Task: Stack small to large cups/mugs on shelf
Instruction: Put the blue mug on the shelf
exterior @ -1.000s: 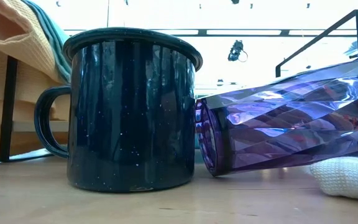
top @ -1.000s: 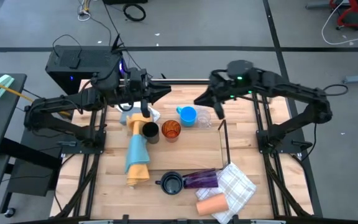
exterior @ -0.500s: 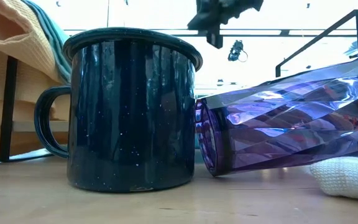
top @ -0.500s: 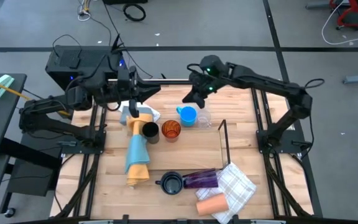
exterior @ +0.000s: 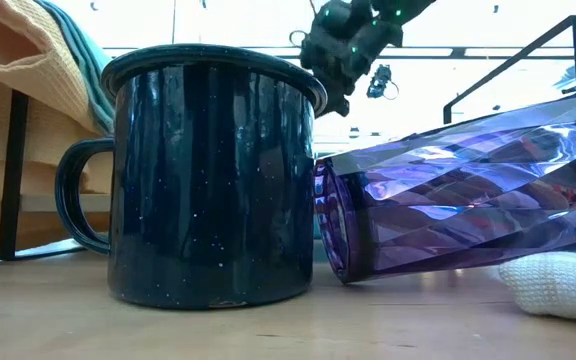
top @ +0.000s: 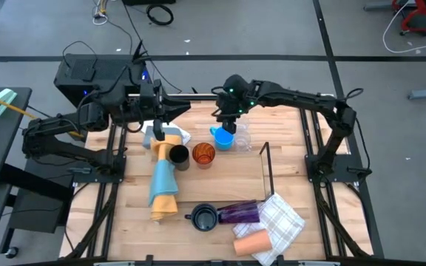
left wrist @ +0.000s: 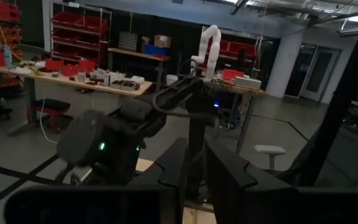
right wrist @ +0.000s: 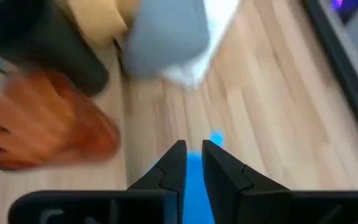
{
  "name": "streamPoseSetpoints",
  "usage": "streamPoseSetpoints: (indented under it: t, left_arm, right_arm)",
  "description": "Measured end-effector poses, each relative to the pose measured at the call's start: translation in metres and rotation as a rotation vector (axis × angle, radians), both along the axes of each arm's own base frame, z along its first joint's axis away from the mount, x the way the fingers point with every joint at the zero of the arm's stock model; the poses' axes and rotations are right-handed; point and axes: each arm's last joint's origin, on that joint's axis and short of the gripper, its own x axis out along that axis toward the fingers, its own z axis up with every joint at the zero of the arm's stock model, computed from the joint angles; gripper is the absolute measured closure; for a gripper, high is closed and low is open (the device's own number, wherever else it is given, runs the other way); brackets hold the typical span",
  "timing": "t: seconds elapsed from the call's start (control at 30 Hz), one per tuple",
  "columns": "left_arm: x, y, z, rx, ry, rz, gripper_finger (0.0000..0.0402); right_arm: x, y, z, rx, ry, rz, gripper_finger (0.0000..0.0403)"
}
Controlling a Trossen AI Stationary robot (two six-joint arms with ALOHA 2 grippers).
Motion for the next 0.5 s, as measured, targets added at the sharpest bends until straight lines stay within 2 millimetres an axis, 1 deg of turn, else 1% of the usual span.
streamPoseSetpoints:
  t: [0.13,0.27,0.5]
  left_arm:
    - [0.0,0.0,0.0,-0.002,-0.001,0.0,0.0334]
    - [0.0,0.0,0.0,-0.001,0.0,-0.001,0.0334]
    - [0.0,0.0,-0.002,-0.004,0.023,0.0,0.0342]
  right_arm:
    - [-0.006,0.001,-0.022,0.102,0.187,-0.041,0.0343]
    - [-0.012,0.001,-0.034,0.105,0.307,-0.01,0.0345]
    - [-0.008,-0.002,-0.031,0.055,0.27,-0.031,0.0346]
